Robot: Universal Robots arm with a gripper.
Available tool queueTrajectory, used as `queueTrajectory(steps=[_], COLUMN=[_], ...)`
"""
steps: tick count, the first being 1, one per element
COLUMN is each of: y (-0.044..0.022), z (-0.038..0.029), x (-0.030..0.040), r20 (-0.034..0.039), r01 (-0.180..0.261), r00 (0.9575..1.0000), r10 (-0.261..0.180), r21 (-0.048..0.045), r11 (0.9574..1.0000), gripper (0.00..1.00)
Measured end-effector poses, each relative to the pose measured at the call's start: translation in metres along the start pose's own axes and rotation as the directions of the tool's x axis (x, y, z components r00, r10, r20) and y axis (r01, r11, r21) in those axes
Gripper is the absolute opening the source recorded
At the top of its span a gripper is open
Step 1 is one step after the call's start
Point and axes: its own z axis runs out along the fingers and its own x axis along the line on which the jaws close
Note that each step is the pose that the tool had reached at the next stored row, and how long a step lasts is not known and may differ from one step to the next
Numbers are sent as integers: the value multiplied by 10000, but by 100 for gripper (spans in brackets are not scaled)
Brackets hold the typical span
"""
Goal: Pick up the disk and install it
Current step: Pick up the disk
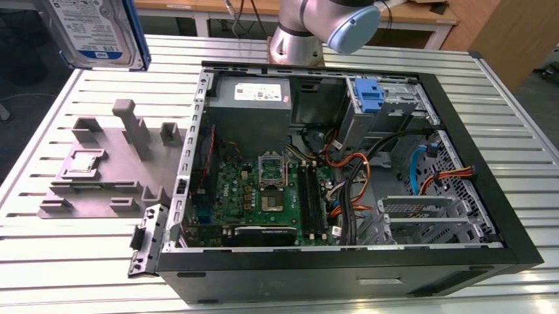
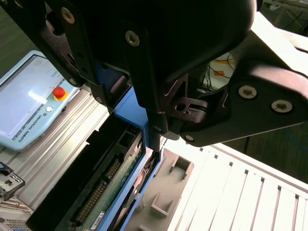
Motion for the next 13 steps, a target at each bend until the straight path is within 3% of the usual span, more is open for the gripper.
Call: queueTrajectory(steps=[13], y=[-162], z=[-4], x=[-4], r20=[1], r01=[0], r00=[10000], r10=[0], r21=[1], r11=[10000], gripper=[37])
